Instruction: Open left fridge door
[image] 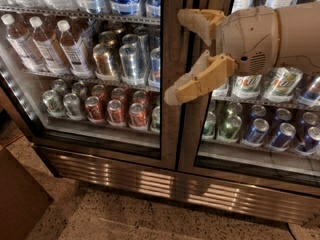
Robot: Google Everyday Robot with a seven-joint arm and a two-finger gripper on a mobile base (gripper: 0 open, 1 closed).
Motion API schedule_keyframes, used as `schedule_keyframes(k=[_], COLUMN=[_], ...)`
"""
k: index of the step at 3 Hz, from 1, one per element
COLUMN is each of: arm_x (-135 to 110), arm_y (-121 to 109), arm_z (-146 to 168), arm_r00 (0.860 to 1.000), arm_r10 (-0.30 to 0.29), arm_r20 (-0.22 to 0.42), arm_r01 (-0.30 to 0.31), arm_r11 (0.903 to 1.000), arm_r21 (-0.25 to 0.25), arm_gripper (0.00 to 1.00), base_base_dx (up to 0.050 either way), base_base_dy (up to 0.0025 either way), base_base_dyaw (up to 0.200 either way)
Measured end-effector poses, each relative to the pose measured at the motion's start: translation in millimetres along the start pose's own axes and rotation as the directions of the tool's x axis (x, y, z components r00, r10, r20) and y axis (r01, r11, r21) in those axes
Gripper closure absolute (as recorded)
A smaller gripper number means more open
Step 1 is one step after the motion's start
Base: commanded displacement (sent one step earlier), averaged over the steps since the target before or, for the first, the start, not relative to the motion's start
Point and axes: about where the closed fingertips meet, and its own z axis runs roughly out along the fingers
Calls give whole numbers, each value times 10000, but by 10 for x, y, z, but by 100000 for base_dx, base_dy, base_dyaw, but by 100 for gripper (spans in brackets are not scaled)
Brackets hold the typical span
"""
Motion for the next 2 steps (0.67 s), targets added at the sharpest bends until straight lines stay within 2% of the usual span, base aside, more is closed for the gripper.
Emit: schedule_keyframes(k=[1,2], arm_x=[188,188], arm_y=[-16,-16], arm_z=[13,13], arm_r00=[9991,9991], arm_r10=[421,421], arm_r20=[53,53], arm_r01=[-421,-421], arm_r11=[9991,9991], arm_r21=[64,63], arm_gripper=[0,0], base_base_dx=[0,0], base_base_dy=[0,0], base_base_dyaw=[0,0])
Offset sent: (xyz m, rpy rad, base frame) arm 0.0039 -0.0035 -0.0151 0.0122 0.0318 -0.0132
